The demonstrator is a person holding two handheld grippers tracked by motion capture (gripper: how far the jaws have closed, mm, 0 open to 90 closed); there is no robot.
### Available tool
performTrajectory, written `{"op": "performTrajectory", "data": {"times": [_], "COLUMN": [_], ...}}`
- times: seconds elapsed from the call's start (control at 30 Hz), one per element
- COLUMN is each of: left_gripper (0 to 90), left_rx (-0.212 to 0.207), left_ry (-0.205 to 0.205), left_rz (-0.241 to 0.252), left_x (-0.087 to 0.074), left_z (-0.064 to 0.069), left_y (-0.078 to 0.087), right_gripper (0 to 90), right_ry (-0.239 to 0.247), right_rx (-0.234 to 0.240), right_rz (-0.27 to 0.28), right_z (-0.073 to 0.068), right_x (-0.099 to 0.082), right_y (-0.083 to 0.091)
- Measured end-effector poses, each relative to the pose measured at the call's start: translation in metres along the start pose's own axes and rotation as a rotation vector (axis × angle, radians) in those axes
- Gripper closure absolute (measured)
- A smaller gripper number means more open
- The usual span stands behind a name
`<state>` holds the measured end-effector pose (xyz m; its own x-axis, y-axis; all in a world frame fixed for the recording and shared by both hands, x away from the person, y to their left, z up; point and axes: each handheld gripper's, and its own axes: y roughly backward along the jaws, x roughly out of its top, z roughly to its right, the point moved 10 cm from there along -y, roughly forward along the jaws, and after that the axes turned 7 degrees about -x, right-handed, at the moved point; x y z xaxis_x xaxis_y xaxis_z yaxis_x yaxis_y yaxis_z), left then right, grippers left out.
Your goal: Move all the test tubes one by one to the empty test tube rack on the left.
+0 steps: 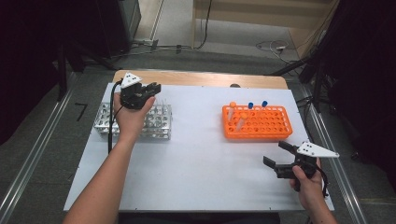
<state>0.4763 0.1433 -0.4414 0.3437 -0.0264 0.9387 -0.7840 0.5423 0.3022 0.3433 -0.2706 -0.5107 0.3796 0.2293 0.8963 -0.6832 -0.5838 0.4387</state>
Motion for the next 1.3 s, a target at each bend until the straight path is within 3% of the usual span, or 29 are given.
{"op": "performTrajectory", "data": {"times": [0.33, 0.9, 1.07, 1.3], "left_gripper": [75.9, 75.8, 75.6, 74.6], "left_rx": [0.018, 0.026, 0.029, 0.024], "left_ry": [0.028, 0.02, -0.009, 0.012], "left_rz": [-0.013, -0.046, -0.074, -0.149], "left_x": [-0.014, -0.032, -0.035, -0.044], "left_z": [-0.004, -0.003, -0.001, -0.001], "left_y": [-0.004, -0.007, -0.009, -0.011], "right_gripper": [2.1, 2.1, 2.1, 2.1], "right_ry": [-0.001, -0.002, -0.004, -0.004], "right_rx": [0.011, 0.01, 0.014, 0.015], "right_rz": [0.001, -0.004, -0.007, -0.008], "right_z": [-0.001, -0.002, -0.002, -0.003], "right_x": [0.0, 0.0, -0.001, -0.001], "right_y": [0.0, -0.002, -0.002, -0.003]}}
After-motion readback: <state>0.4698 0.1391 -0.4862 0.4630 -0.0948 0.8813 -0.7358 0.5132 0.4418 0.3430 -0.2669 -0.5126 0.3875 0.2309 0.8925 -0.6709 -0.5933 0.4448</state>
